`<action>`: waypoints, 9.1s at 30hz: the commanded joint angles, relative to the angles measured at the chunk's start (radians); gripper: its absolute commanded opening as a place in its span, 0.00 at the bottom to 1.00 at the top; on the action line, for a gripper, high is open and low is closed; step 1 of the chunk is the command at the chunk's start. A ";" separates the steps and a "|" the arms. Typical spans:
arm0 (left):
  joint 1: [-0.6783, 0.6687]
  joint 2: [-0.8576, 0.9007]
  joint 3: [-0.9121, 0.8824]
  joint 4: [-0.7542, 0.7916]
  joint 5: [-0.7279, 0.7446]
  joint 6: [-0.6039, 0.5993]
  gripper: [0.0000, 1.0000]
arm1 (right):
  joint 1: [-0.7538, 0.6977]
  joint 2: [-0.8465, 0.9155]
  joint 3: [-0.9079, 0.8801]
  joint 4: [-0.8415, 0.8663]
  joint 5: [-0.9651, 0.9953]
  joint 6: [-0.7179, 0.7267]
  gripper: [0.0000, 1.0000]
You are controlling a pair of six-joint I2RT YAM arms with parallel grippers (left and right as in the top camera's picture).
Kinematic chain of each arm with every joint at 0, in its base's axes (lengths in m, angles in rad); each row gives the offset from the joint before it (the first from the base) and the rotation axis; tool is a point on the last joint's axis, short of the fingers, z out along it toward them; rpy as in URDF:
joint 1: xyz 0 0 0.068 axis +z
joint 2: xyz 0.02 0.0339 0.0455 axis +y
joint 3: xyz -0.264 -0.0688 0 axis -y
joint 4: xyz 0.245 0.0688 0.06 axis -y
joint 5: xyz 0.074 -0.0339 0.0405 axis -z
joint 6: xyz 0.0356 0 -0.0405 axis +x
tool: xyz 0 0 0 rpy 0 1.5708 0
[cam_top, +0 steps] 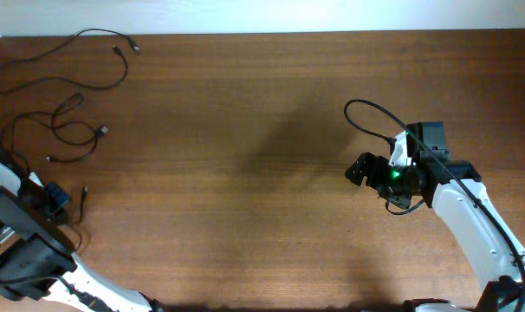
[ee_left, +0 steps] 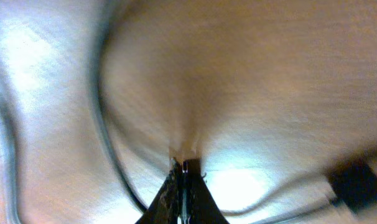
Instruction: Untangle cables
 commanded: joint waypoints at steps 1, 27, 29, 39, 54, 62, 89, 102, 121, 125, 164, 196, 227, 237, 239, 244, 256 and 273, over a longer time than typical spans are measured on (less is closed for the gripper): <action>0.006 0.017 -0.016 0.004 -0.208 -0.036 0.02 | 0.006 -0.015 -0.002 -0.001 0.035 -0.015 0.95; 0.109 -0.038 0.400 -0.140 -0.169 -0.113 0.76 | 0.006 -0.015 -0.002 0.000 0.035 -0.014 0.95; 0.173 -0.043 0.399 -0.199 -0.312 -0.171 0.80 | 0.006 -0.015 -0.002 0.000 0.035 -0.014 0.95; 0.380 -0.043 0.116 -0.100 -0.110 -0.170 0.75 | 0.006 -0.015 -0.002 0.014 0.035 -0.014 0.95; 0.380 -0.042 -0.164 0.099 -0.110 -0.170 0.71 | 0.006 -0.015 -0.002 0.007 0.035 -0.015 0.95; 0.467 -0.042 -0.164 0.199 0.249 0.074 0.66 | 0.006 -0.015 -0.002 0.008 0.035 -0.014 0.95; 0.545 -0.042 -0.165 0.196 0.433 0.000 0.17 | 0.006 -0.015 -0.002 0.015 0.035 -0.014 0.95; 0.545 -0.042 -0.165 0.233 0.589 -0.179 0.17 | 0.006 -0.015 -0.002 0.015 0.035 -0.014 0.95; 0.370 -0.043 -0.150 0.232 0.244 -0.240 0.64 | 0.006 -0.015 -0.002 0.015 0.035 -0.014 0.95; 0.370 -0.043 -0.046 0.142 0.243 -0.240 0.71 | 0.006 -0.015 -0.002 0.015 0.035 -0.014 0.95; -0.954 -0.204 0.166 0.291 0.245 -0.037 0.99 | 0.006 -0.886 -0.002 -0.458 0.324 -0.014 0.98; -1.038 -0.204 0.166 0.299 0.245 -0.039 0.99 | 0.006 -1.089 -0.053 -0.462 0.341 -0.098 0.98; -1.039 -0.204 0.166 0.299 0.245 -0.038 0.99 | 0.001 -1.426 -0.866 0.669 0.386 -0.434 0.98; -1.039 -0.204 0.166 0.299 0.245 -0.039 0.99 | -0.021 -1.426 -0.866 0.590 0.396 -0.481 0.98; -1.038 -0.204 0.166 0.299 0.245 -0.039 0.99 | -0.021 -1.426 -0.866 0.589 0.398 -0.478 0.98; -1.039 -0.204 0.166 0.299 0.245 -0.039 0.99 | -0.021 -1.426 -0.866 0.588 0.399 -0.477 0.98; -1.039 -0.204 0.166 0.299 0.245 -0.039 0.99 | -0.021 -1.426 -0.866 0.592 0.397 -0.475 0.98; -1.040 -0.203 0.166 0.299 0.215 -0.031 0.99 | -0.021 -1.426 -0.866 0.592 0.397 -0.475 0.98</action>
